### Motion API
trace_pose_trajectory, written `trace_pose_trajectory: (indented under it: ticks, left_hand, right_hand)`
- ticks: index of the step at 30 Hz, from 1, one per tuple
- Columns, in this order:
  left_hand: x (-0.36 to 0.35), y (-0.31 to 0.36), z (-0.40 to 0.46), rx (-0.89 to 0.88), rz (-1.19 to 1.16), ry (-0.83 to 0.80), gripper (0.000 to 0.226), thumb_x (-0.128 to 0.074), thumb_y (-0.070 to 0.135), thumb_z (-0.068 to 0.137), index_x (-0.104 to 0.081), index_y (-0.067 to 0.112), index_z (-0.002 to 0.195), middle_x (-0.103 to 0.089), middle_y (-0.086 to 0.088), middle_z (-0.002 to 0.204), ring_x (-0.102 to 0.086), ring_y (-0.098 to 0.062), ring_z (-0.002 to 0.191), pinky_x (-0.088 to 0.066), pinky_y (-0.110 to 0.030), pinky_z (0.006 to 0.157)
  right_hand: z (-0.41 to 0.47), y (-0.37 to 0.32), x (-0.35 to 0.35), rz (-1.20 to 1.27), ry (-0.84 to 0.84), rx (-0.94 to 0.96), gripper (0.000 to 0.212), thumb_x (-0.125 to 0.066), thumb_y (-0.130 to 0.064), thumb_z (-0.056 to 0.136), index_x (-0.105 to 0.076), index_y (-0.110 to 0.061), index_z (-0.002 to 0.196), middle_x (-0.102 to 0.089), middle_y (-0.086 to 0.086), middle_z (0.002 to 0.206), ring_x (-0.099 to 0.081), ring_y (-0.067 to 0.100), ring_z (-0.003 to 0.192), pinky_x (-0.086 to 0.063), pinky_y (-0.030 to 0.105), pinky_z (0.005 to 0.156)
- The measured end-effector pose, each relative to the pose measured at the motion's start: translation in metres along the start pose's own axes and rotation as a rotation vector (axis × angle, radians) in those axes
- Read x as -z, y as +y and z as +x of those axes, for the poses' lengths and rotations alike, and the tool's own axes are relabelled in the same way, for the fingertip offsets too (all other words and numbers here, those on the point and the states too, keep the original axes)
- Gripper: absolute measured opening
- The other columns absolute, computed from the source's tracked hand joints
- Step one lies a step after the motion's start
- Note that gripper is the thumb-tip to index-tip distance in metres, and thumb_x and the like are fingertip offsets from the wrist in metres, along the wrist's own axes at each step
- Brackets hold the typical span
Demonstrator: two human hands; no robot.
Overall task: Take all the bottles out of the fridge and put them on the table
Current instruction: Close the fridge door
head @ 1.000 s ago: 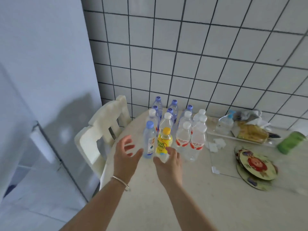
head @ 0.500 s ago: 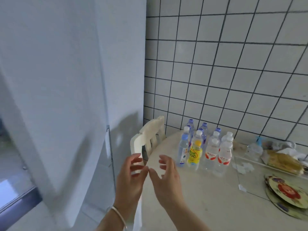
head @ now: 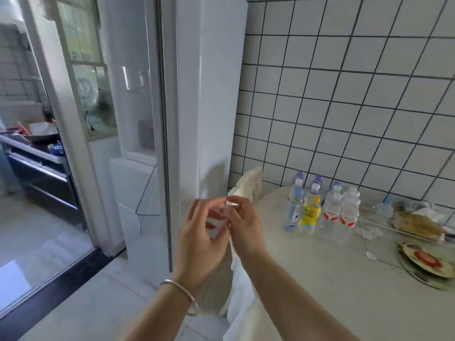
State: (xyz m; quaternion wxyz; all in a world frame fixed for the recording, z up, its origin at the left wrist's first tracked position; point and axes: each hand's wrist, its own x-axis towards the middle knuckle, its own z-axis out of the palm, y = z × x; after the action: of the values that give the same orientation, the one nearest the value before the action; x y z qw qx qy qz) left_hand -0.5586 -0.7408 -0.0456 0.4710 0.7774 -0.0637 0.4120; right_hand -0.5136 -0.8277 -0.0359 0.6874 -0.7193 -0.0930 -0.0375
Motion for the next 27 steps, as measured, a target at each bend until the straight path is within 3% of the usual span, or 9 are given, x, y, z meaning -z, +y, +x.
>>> trace_pose_trajectory:
  ticks: [3,7,12,16,20,25,27]
  left_hand:
    - [0.036,-0.017,0.007,0.082,-0.021,0.054,0.034,-0.07,0.01,0.079,-0.055,0.032,0.099,-0.058,0.011,0.098,-0.059,-0.001,0.082,-0.048,-0.013,0.062]
    - [0.066,-0.045,0.017,0.193,-0.02,-0.002,0.033,-0.069,0.019,0.079,-0.053,0.03,0.107,-0.055,0.008,0.106,-0.056,0.001,0.091,-0.047,-0.012,0.066]
    - [0.09,-0.067,0.024,0.211,-0.057,-0.082,0.036,-0.067,0.03,0.081,-0.052,0.029,0.114,-0.055,0.007,0.112,-0.055,-0.002,0.099,-0.051,-0.023,0.075]
    - [0.116,-0.078,0.031,0.208,-0.096,-0.096,0.035,-0.066,0.032,0.081,-0.051,0.032,0.113,-0.053,0.011,0.11,-0.051,0.006,0.098,-0.049,-0.016,0.074]
    - [0.149,-0.098,0.043,0.248,-0.115,-0.008,0.034,-0.068,0.028,0.081,-0.05,0.032,0.109,-0.053,0.013,0.108,-0.053,-0.001,0.1,-0.05,-0.026,0.078]
    - [0.188,-0.13,0.071,0.315,-0.002,0.121,0.043,-0.071,0.034,0.077,-0.046,0.027,0.111,-0.051,0.004,0.111,-0.053,-0.011,0.094,-0.038,-0.012,0.071]
    - [0.202,-0.145,0.081,0.335,0.034,0.159,0.048,-0.072,0.037,0.076,-0.045,0.025,0.113,-0.049,0.004,0.113,-0.052,-0.012,0.095,-0.038,-0.016,0.07]
  right_hand:
    - [-0.008,0.003,-0.036,-0.011,-0.042,-0.031,0.02,-0.051,-0.015,0.089,-0.057,-0.03,0.1,-0.064,-0.001,0.098,-0.063,0.017,0.092,-0.054,0.034,0.084]
    - [-0.004,0.007,-0.067,0.024,0.071,-0.098,0.015,-0.048,-0.021,0.089,-0.055,-0.034,0.091,-0.059,-0.001,0.092,-0.056,0.016,0.082,-0.049,0.037,0.083]
    - [-0.01,0.006,-0.098,0.107,0.14,-0.143,0.012,-0.043,-0.021,0.092,-0.052,-0.028,0.089,-0.054,-0.001,0.083,-0.049,0.015,0.075,-0.042,0.032,0.074]
    - [-0.021,0.004,-0.135,0.134,0.098,-0.127,0.008,-0.044,-0.021,0.093,-0.052,-0.023,0.096,-0.055,0.001,0.085,-0.05,0.014,0.073,-0.044,0.028,0.069]
    - [-0.027,0.003,-0.18,0.095,-0.019,-0.09,0.011,-0.049,-0.026,0.093,-0.052,-0.024,0.103,-0.057,-0.001,0.091,-0.054,0.011,0.077,-0.045,0.027,0.072]
    - [-0.013,0.001,-0.232,-0.072,-0.12,-0.025,0.021,-0.055,-0.028,0.089,-0.053,-0.028,0.11,-0.056,-0.007,0.095,-0.054,0.007,0.086,-0.042,0.018,0.071]
    - [-0.001,0.001,-0.255,-0.149,-0.106,-0.002,0.023,-0.056,-0.031,0.088,-0.053,-0.027,0.111,-0.057,-0.006,0.1,-0.054,0.006,0.089,-0.043,0.019,0.073]
